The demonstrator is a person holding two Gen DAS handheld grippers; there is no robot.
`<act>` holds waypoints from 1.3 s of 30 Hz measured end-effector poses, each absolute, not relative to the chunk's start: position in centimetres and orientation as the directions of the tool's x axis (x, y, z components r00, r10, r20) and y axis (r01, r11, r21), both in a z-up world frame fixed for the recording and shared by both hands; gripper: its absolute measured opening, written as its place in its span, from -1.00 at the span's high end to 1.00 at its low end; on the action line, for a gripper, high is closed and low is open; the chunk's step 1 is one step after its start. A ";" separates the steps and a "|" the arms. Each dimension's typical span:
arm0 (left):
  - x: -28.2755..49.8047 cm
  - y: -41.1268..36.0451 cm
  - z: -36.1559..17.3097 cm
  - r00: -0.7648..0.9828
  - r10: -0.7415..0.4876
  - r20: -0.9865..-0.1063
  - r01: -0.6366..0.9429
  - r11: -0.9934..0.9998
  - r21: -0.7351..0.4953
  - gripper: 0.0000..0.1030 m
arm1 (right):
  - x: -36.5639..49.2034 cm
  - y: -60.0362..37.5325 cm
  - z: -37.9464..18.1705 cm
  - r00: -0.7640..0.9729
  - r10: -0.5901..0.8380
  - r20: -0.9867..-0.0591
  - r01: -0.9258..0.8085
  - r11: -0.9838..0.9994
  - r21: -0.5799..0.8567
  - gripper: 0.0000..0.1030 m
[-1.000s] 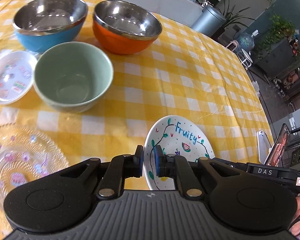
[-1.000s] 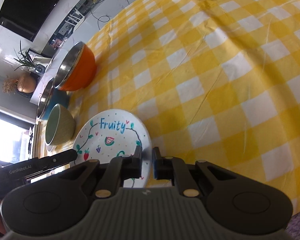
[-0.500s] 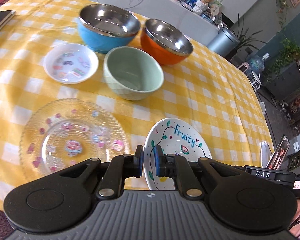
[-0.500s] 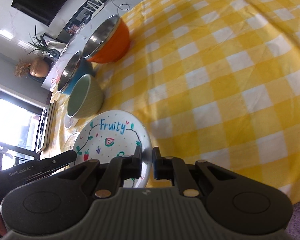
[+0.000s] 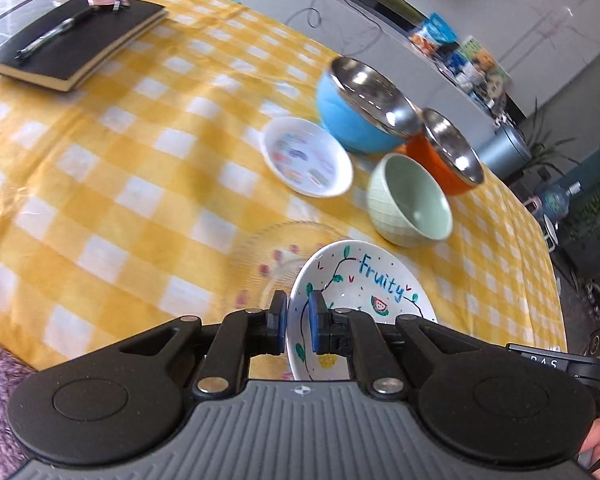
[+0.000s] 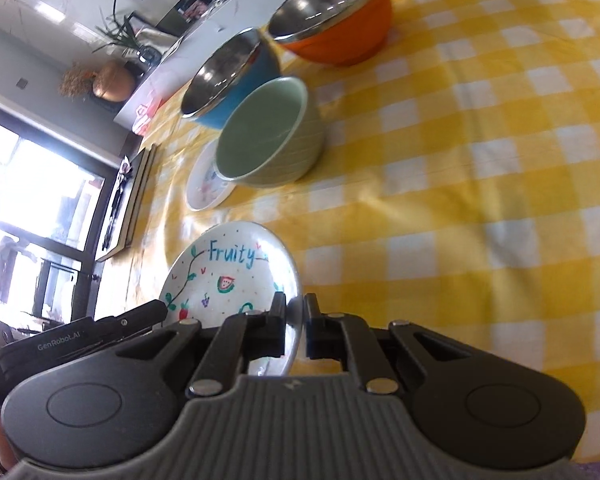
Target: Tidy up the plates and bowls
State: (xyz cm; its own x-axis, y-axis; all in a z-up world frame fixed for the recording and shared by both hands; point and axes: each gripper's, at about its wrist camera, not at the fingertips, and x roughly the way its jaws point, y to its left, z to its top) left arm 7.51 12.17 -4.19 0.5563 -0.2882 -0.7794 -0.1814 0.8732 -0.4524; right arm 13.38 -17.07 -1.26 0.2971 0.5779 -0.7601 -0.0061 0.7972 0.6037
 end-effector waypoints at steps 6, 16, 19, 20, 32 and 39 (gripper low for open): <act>7.4 14.2 -5.0 0.573 -0.247 -0.782 -0.228 0.868 -0.442 0.77 | 14.4 -13.6 -1.2 0.285 0.563 -0.776 -0.063 0.819 0.571 0.87; 7.4 13.8 -5.9 0.583 -0.225 -0.781 -0.227 0.877 -0.423 0.77 | 14.7 -11.4 -0.5 0.337 0.474 -0.814 -0.159 0.880 0.447 0.85; 7.2 13.6 -6.0 0.587 -0.211 -0.782 -0.224 0.886 -0.407 0.77 | 14.6 -11.0 -0.4 0.352 0.454 -0.819 -0.179 0.891 0.417 0.85; 7.2 13.5 -5.9 0.588 -0.208 -0.782 -0.222 0.888 -0.403 0.77 | 14.5 -10.9 -0.3 0.357 0.449 -0.819 -0.187 0.894 0.408 0.84; 6.8 12.9 -5.9 0.608 -0.171 -0.775 -0.215 0.904 -0.369 0.77 | 13.5 -9.8 -0.6 0.420 0.382 -0.823 -0.247 0.921 0.302 0.83; 6.3 11.7 -5.9 0.635 -0.102 -0.765 -0.229 0.922 -0.313 0.76 | 12.2 -8.8 -0.9 0.475 0.330 -0.816 -0.288 0.934 0.210 0.84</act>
